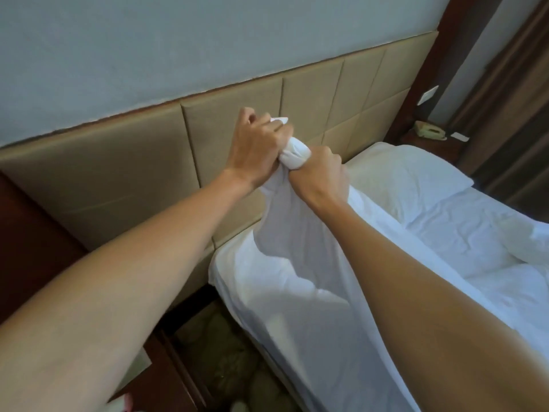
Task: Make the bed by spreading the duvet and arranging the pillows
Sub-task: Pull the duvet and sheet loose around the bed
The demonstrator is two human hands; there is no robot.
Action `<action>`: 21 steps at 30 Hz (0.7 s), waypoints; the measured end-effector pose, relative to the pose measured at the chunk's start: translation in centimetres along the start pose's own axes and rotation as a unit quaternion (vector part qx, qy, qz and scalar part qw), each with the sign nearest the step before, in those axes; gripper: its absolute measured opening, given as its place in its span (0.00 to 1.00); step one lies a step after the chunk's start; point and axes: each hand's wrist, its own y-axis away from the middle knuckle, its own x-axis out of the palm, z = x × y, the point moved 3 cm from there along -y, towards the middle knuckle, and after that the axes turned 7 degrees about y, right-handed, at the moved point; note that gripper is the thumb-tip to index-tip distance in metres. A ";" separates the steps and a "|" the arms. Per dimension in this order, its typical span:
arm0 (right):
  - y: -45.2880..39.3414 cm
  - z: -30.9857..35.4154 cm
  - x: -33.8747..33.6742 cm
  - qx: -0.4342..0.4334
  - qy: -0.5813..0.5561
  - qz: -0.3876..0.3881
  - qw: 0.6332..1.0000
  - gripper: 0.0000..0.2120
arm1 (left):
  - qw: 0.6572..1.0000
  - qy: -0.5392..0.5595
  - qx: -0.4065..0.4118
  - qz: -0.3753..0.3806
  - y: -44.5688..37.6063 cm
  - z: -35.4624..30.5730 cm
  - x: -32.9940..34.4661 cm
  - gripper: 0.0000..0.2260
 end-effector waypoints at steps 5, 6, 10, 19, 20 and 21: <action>1.5 2.7 8.0 -0.017 0.035 0.148 0.988 0.16 | 0.988 0.069 -0.110 0.085 8.0 4.4 2.0 0.04; 2.0 2.7 9.7 -0.023 0.042 0.197 0.979 0.20 | 0.977 0.079 -0.141 0.141 9.7 4.7 2.8 0.06; 4.7 1.8 15.4 -0.062 0.124 0.411 0.901 0.34 | 0.864 0.096 -0.219 0.442 17.4 4.3 5.9 0.18; 3.0 -0.4 21.0 0.011 0.064 0.419 0.906 0.08 | 0.755 0.235 -0.339 0.509 21.4 5.4 10.2 0.10; 2.6 -0.6 21.2 0.012 0.061 0.417 0.907 0.07 | 0.756 0.236 -0.343 0.505 20.9 5.1 10.7 0.11; 2.2 -0.9 21.5 0.016 0.061 0.420 0.905 0.06 | 0.755 0.235 -0.346 0.506 20.5 4.7 11.3 0.12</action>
